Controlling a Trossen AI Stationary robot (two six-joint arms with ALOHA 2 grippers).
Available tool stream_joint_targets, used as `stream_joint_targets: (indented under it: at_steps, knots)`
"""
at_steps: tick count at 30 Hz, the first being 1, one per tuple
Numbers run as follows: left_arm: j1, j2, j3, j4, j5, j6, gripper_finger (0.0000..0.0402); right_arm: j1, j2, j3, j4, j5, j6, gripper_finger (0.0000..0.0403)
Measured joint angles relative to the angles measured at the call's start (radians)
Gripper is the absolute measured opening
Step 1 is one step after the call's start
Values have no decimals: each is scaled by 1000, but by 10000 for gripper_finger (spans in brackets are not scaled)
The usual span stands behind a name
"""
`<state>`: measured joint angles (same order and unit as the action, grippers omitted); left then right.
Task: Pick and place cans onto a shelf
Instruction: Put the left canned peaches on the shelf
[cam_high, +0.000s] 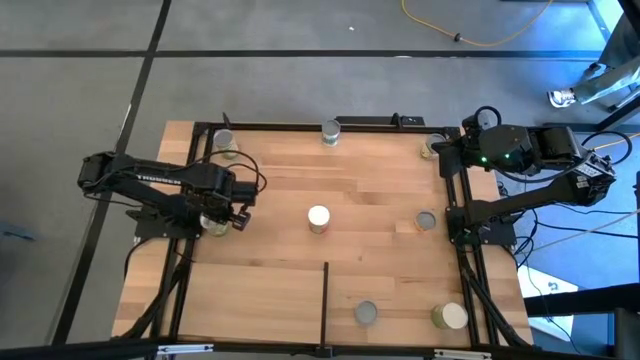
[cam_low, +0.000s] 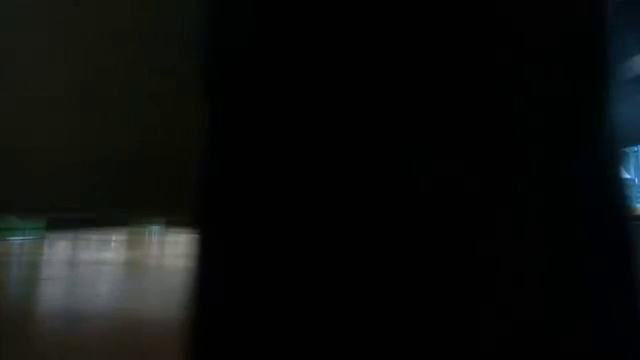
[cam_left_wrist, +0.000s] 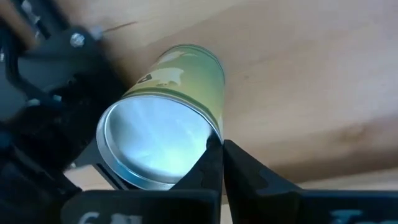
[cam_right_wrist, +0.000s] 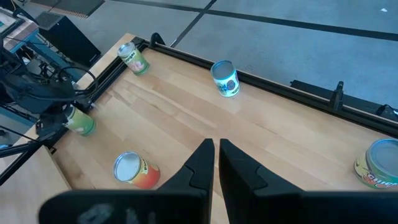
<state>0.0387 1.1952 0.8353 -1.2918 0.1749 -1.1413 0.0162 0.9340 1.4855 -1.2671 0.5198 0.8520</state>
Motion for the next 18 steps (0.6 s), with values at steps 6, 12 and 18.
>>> stream_joint_targets:
  at_steps: [6, 12, 18]
  knots:
    - [0, -3, 54, -10, -6, 194, 1, 0, 0, 0, 6, 1, 0, 28]
    - [-10, -3, 168, -119, -29, 363, 0, 0, 0, 0, 15, 1, 0, 28]
    - [-70, -4, 312, -222, -32, 515, 0, 0, 0, 0, 15, 1, -19, 28]
